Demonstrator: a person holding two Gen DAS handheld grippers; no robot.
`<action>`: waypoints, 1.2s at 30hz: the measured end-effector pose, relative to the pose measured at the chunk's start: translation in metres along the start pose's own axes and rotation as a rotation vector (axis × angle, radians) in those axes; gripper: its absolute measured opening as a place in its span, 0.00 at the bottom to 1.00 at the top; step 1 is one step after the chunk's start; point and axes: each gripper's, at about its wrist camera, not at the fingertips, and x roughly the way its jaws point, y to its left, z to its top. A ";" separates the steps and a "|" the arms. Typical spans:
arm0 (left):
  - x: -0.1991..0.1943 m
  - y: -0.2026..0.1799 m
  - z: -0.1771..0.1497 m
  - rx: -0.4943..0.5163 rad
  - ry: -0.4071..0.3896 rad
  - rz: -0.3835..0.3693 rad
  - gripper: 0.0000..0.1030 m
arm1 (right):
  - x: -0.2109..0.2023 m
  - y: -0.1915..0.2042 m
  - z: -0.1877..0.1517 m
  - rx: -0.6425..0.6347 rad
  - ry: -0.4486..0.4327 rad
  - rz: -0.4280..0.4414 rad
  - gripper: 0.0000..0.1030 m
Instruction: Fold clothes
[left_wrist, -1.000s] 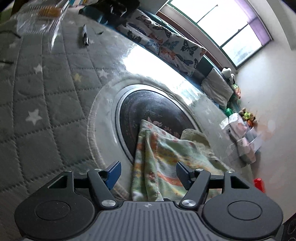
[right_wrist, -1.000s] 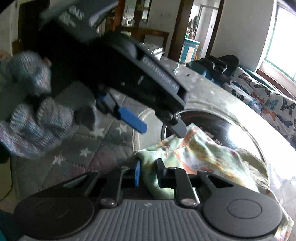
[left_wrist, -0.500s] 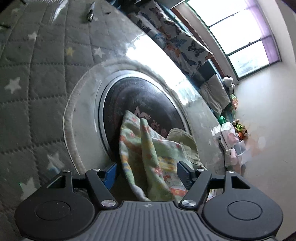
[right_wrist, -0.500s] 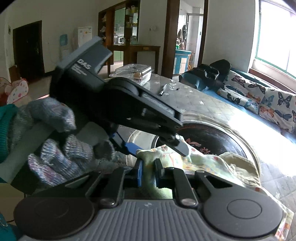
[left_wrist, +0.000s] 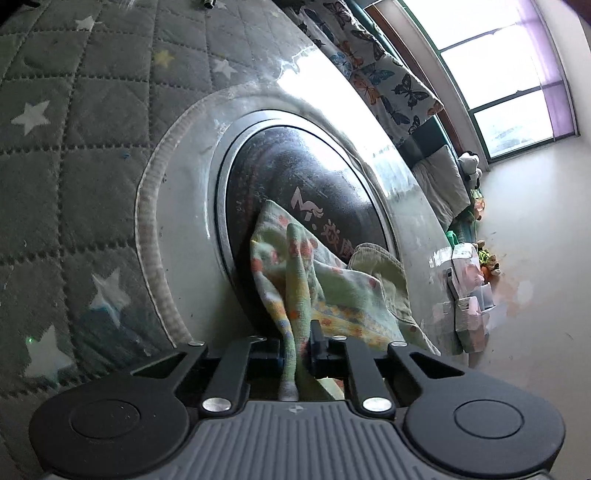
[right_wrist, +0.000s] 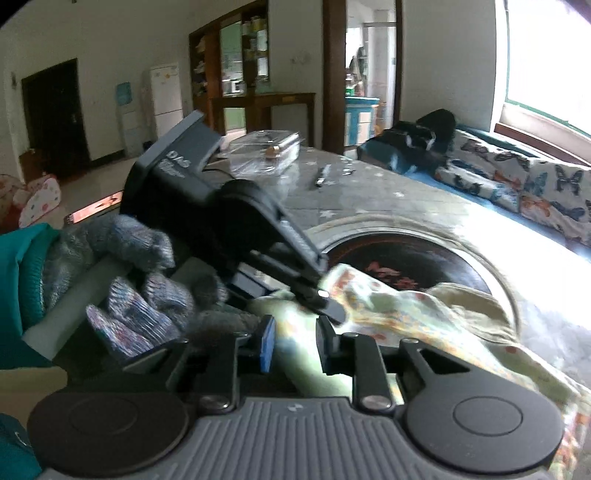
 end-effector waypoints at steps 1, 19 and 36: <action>0.000 -0.001 0.000 0.003 -0.001 0.002 0.12 | -0.002 -0.003 -0.002 0.006 0.000 -0.021 0.22; 0.001 -0.006 -0.001 0.060 -0.012 0.040 0.13 | -0.037 -0.163 -0.069 0.387 0.038 -0.458 0.41; 0.003 -0.024 -0.005 0.176 -0.042 0.097 0.12 | -0.046 -0.180 -0.090 0.537 -0.055 -0.446 0.06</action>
